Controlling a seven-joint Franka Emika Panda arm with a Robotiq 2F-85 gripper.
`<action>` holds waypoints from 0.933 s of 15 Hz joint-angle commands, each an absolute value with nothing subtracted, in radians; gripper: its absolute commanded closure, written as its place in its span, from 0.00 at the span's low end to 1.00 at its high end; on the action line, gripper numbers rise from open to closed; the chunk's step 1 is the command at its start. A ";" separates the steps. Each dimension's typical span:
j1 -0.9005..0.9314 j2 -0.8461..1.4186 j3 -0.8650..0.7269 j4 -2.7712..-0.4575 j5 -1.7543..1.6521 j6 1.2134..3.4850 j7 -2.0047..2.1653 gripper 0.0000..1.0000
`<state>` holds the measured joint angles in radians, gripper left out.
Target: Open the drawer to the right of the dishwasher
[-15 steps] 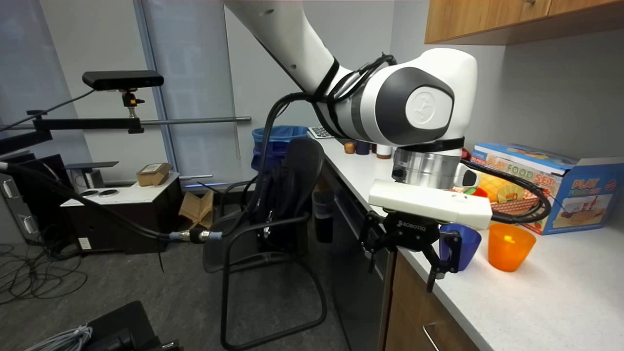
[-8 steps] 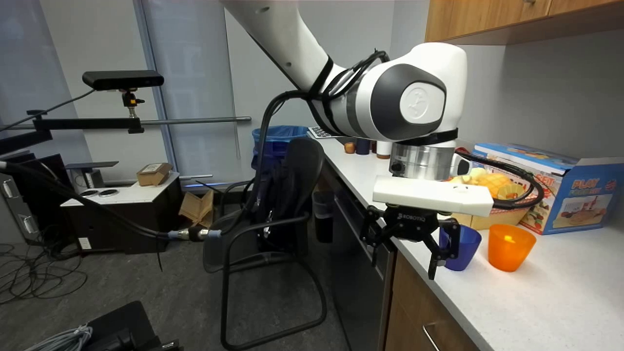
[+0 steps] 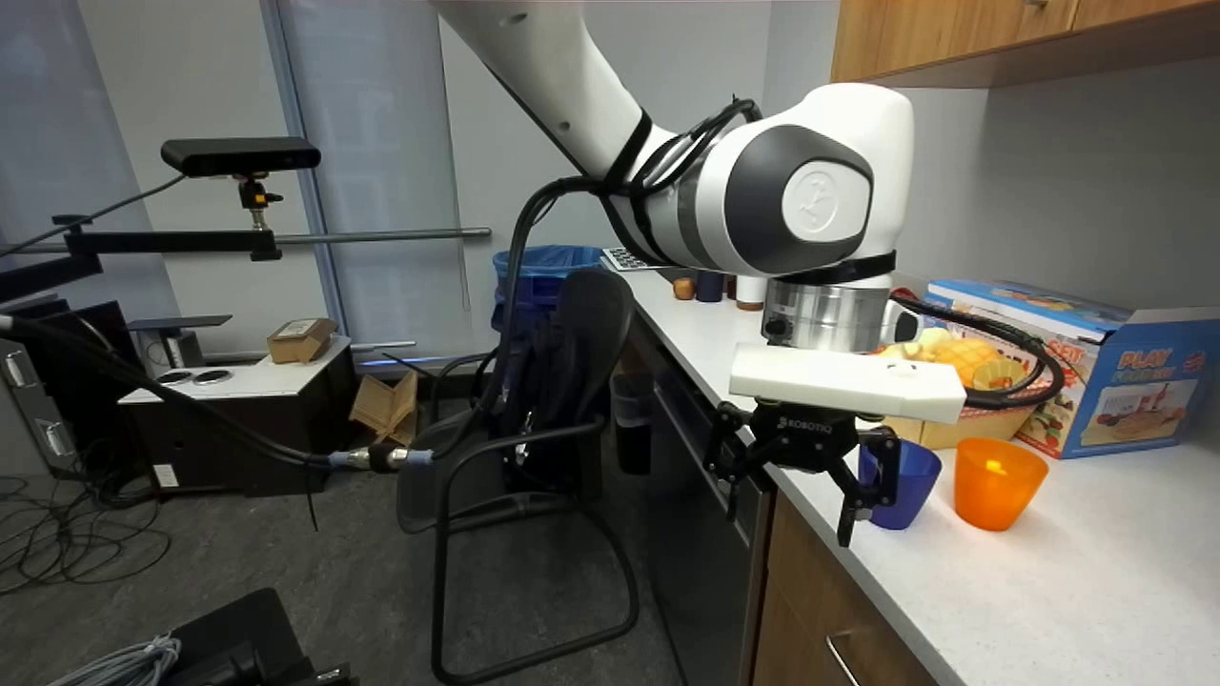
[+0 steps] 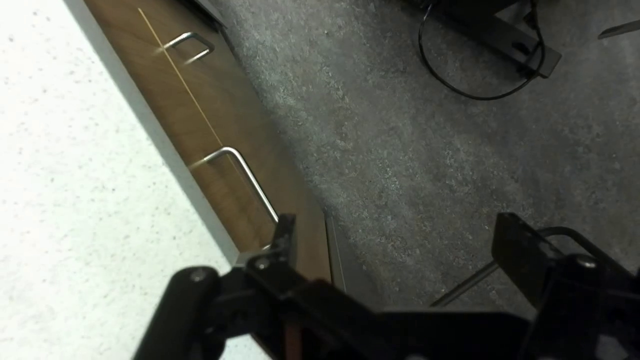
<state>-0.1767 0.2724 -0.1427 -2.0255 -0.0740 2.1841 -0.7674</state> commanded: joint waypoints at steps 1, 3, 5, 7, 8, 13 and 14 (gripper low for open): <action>-0.189 0.289 -0.127 -2.019 -0.086 2.200 -0.745 0.00; -0.187 0.302 -0.122 -2.031 -0.084 2.217 -0.730 0.00; -0.183 0.319 -0.114 -2.042 -0.085 2.237 -0.720 0.00; -0.179 0.336 -0.099 -2.061 -0.083 2.264 -0.719 0.00; -0.173 0.348 -0.095 -2.071 -0.099 2.286 -0.707 0.00; -0.151 0.409 -0.088 -2.108 -0.160 2.392 -0.635 0.00; -0.147 0.422 -0.092 -2.118 -0.184 2.421 -0.614 0.00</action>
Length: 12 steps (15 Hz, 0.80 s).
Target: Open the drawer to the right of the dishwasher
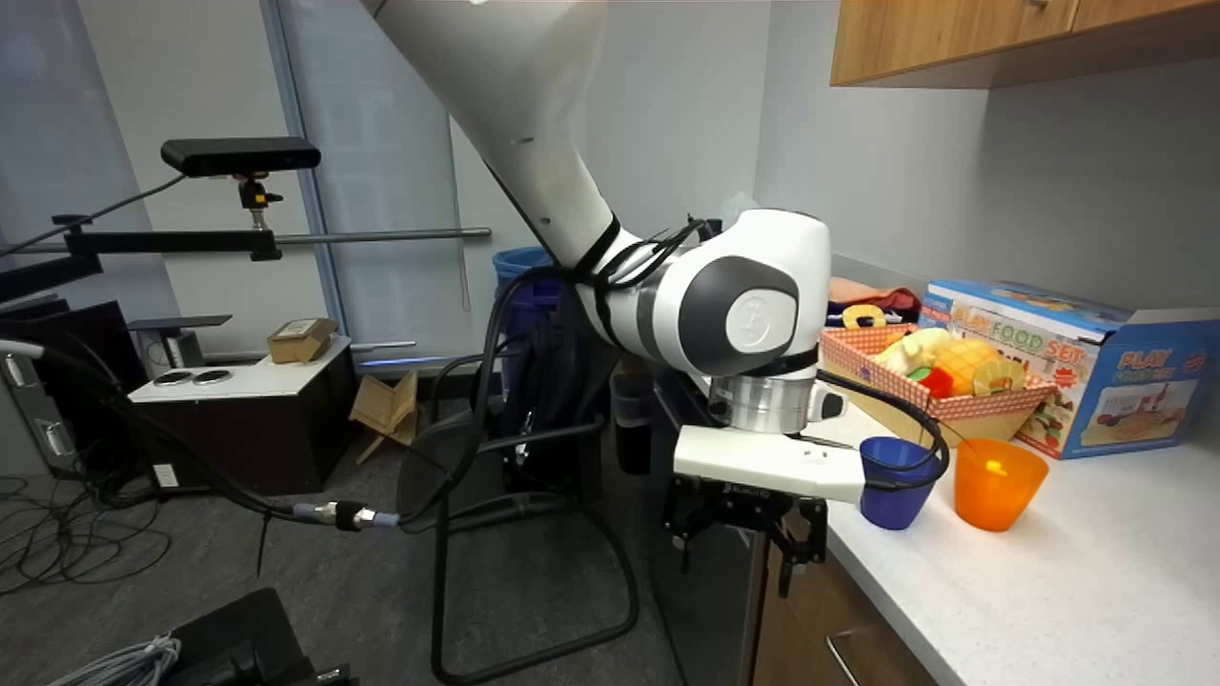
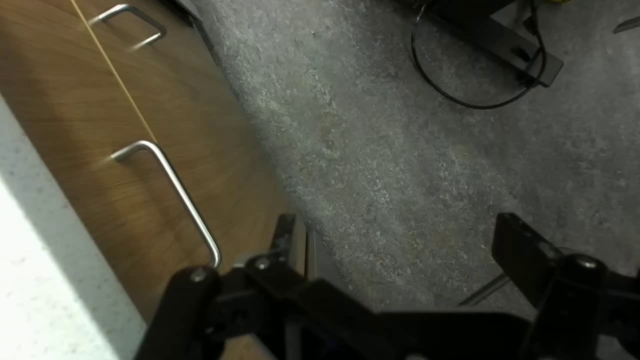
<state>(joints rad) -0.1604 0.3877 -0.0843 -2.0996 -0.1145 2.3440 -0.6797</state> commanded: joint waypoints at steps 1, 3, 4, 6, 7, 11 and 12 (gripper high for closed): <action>-0.144 0.435 -0.097 -2.126 -0.211 2.448 -0.588 0.00; -0.136 0.465 -0.112 -2.145 -0.273 2.505 -0.524 0.00; -0.133 0.478 -0.118 -2.151 -0.304 2.526 -0.493 0.00; -0.116 0.508 -0.144 -2.160 -0.382 2.572 -0.415 0.00; -0.107 0.522 -0.160 -2.159 -0.418 2.590 -0.379 0.00; -0.083 0.563 -0.215 -2.142 -0.530 2.655 -0.293 0.00; -0.078 0.564 -0.227 -2.140 -0.557 2.671 -0.286 0.00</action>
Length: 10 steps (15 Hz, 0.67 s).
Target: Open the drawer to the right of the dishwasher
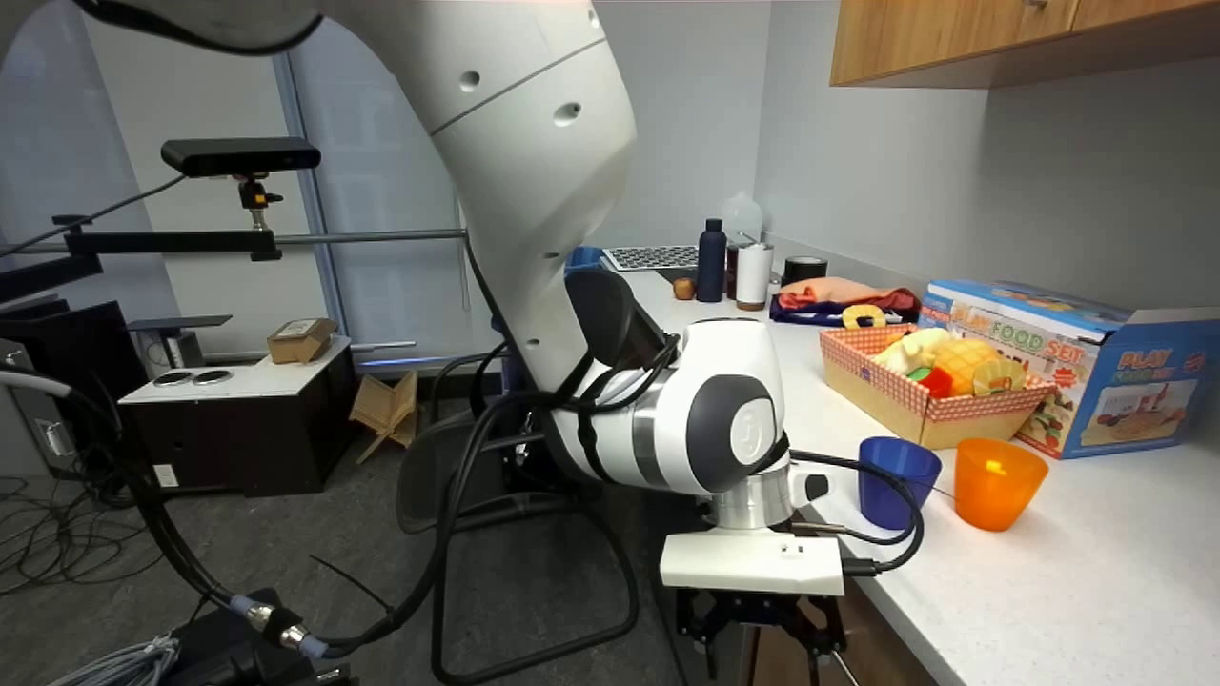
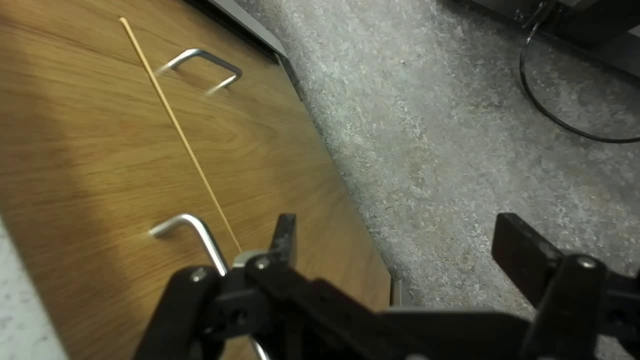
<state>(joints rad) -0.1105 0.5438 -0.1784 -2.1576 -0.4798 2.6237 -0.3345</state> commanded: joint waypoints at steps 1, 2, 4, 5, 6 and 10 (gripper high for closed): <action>-0.072 0.565 -0.239 -2.138 -0.582 2.689 -0.278 0.00; -0.070 0.566 -0.245 -2.136 -0.601 2.705 -0.277 0.00; -0.067 0.569 -0.253 -2.132 -0.639 2.737 -0.269 0.00; -0.070 0.573 -0.251 -2.129 -0.651 2.752 -0.266 0.00; -0.073 0.580 -0.249 -2.125 -0.659 2.770 -0.263 0.00; -0.082 0.614 -0.250 -2.100 -0.679 2.838 -0.261 0.00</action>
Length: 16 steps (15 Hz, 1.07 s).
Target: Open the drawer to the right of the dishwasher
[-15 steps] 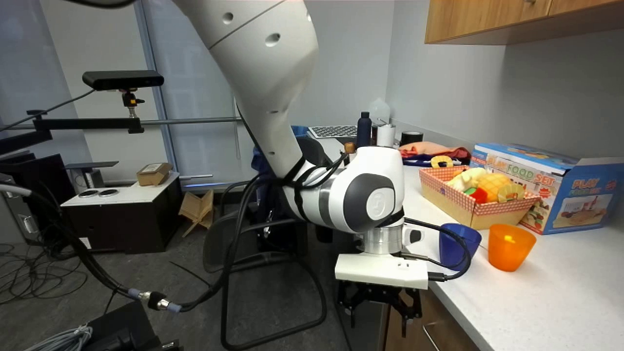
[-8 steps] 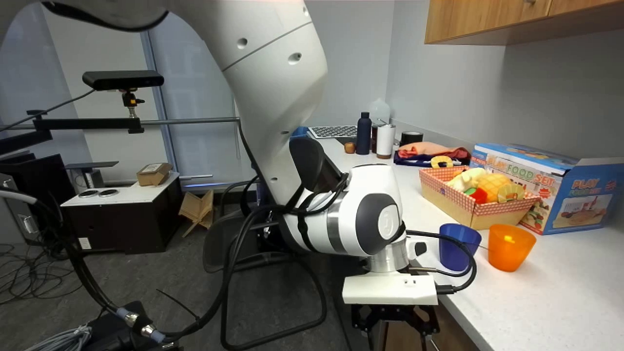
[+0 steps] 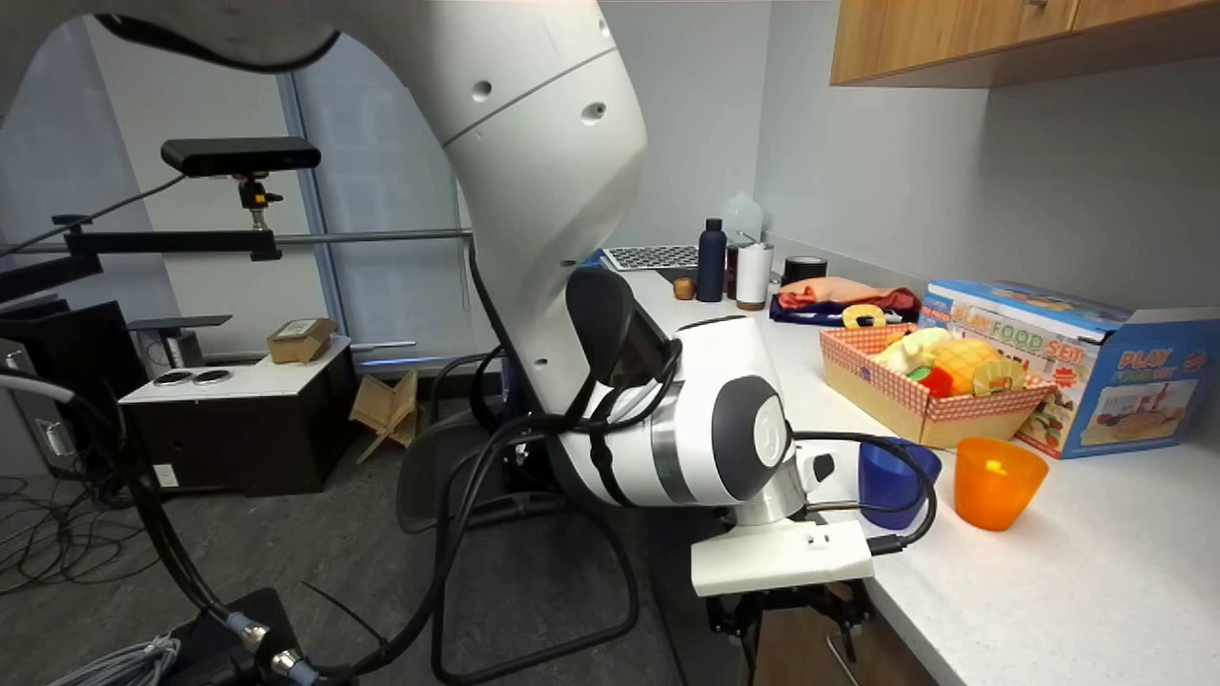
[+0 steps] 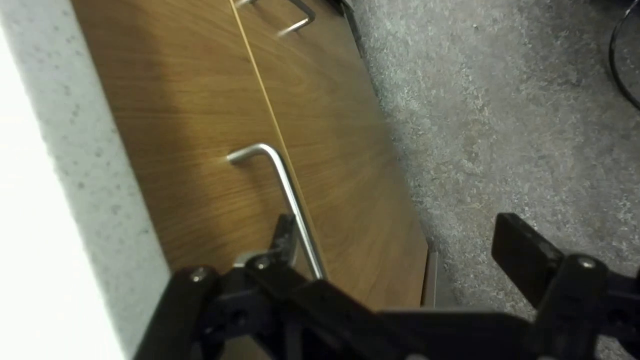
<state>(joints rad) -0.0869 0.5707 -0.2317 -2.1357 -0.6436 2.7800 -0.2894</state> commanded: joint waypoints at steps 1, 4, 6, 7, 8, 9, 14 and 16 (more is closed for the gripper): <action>-0.086 0.630 -0.252 -2.092 -0.675 2.856 -0.261 0.00; -0.092 0.674 -0.262 -2.064 -0.661 2.903 -0.263 0.00; -0.095 0.702 -0.265 -2.052 -0.650 2.929 -0.262 0.00; -0.098 0.718 -0.265 -2.042 -0.644 2.939 -0.262 0.00; -0.099 0.733 -0.265 -2.033 -0.638 2.948 -0.261 0.00; -0.100 0.745 -0.265 -2.026 -0.634 2.956 -0.261 0.00; -0.114 0.772 -0.248 -2.005 -0.608 2.958 -0.269 0.00; -0.126 0.765 -0.234 -2.016 -0.592 2.952 -0.274 0.00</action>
